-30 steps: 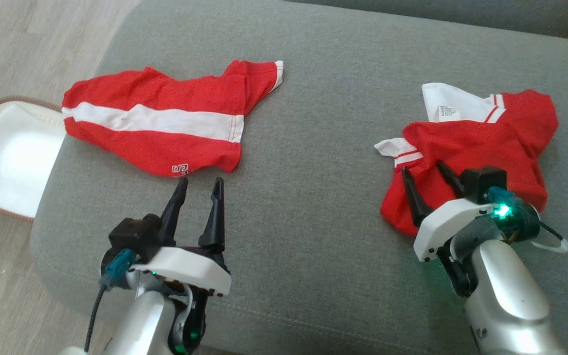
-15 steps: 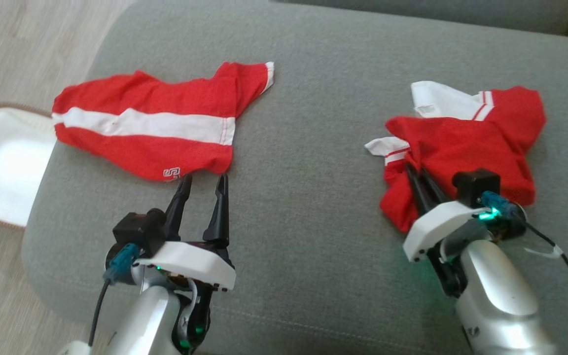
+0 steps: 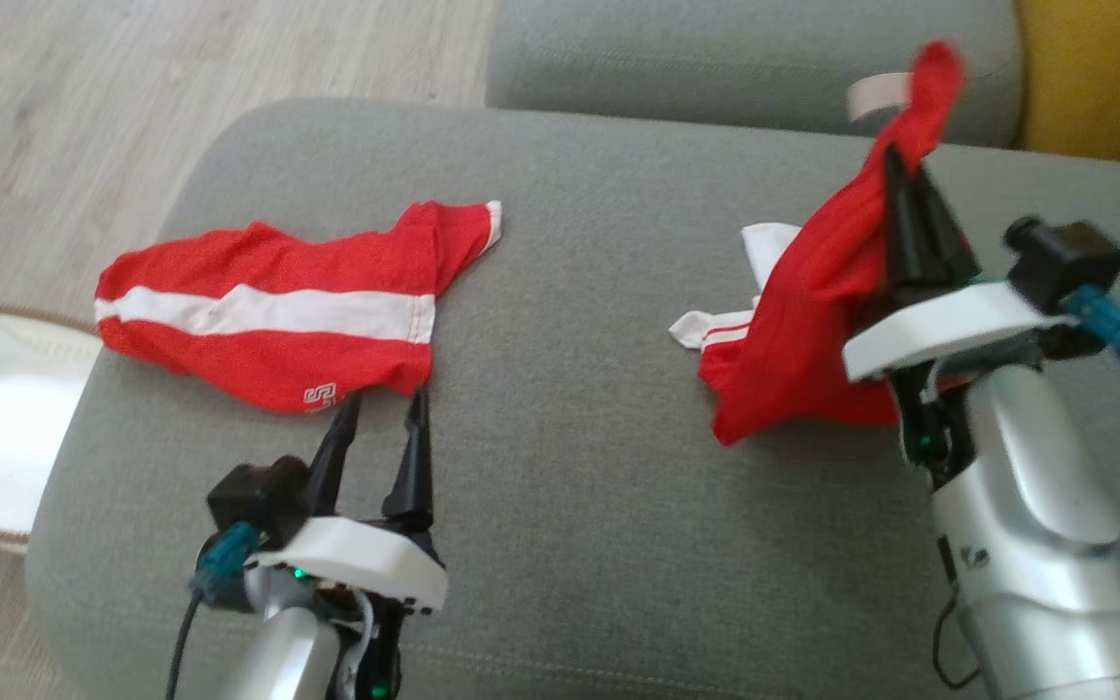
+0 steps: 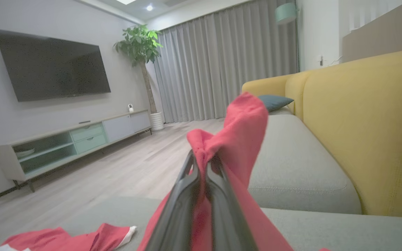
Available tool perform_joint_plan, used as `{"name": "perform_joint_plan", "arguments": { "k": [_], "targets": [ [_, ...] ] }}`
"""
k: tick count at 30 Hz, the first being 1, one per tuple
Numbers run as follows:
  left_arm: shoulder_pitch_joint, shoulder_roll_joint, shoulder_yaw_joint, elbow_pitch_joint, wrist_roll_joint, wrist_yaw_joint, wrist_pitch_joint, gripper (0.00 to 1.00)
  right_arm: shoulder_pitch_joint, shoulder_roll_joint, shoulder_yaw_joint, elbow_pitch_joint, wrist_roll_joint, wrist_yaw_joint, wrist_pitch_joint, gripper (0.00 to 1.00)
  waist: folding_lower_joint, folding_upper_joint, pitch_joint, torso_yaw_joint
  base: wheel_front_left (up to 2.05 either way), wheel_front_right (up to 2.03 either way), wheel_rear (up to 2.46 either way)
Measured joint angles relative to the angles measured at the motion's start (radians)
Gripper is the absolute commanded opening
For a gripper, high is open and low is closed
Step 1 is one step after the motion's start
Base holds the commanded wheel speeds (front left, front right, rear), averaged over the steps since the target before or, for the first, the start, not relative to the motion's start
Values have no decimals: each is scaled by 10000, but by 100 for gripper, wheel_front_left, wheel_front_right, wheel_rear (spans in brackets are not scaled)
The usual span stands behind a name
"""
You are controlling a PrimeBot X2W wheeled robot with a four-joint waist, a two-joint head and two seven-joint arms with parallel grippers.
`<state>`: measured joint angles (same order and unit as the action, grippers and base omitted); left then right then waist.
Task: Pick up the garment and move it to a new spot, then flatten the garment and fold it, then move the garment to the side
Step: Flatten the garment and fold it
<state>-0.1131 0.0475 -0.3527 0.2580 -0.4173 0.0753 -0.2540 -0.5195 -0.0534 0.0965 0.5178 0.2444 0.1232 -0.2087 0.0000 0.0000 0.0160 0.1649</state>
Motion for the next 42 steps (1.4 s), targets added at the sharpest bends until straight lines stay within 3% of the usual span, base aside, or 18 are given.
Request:
{"name": "perform_joint_plan", "arguments": {
  "k": [7, 13, 17, 20, 24, 31, 34, 38, 40, 42],
  "targets": [
    [185, 4, 144, -40, -15, -4, 0, 100, -600, -36, 786, -686, 380, 0, 424, 0, 0, 0, -386, -290, 0, 0, 0],
    [214, 4, 107, -84, -117, -2, 0, 100, -2114, -82, 2228, -1239, 2447, 0, 174, 0, 0, 0, -583, -328, 0, 0, 0],
    [275, 4, 144, -157, -297, 38, 0, 100, -3144, -82, 2098, -1373, 3647, 0, -309, 0, 0, 0, -598, -304, 0, 0, 0],
    [390, 4, 199, -203, -299, 88, 0, 100, -3398, -82, 1446, -1145, 3885, 0, -395, 0, 0, 0, -561, -347, 0, 0, 0],
    [512, 6, 364, -309, -380, 140, 0, 100, -2925, -163, 384, -508, 3289, 0, -109, 0, 0, 0, -436, -541, 0, 0, 0],
    [476, 4, 403, -422, -430, 140, 0, 100, -263, -1618, -1515, -920, 2784, 0, 1331, 0, 0, 0, -139, -1084, 0, 0, 0],
    [401, 4, 399, -433, -426, 138, 0, 100, 987, -1902, -2479, -966, 1845, 0, 1854, 0, 0, 0, 24, -1346, 0, 0, 0],
    [208, 4, 364, -418, -322, 127, 0, 100, 1848, -2127, -4042, -915, -869, 0, 2192, 0, 0, 0, 282, -1632, 0, 0, 0],
    [113, 4, 355, -416, -324, 127, 0, 100, 1839, -1822, -4922, -989, -2067, 0, 2408, 100, 0, 0, 386, -1746, 0, 0, 0],
    [39, 4, 326, -374, -318, 123, 0, 100, 1819, -1298, -5517, -1187, -2968, 0, 2637, 100, 0, 0, 472, -1828, 0, 0, 0]
  ]
}}
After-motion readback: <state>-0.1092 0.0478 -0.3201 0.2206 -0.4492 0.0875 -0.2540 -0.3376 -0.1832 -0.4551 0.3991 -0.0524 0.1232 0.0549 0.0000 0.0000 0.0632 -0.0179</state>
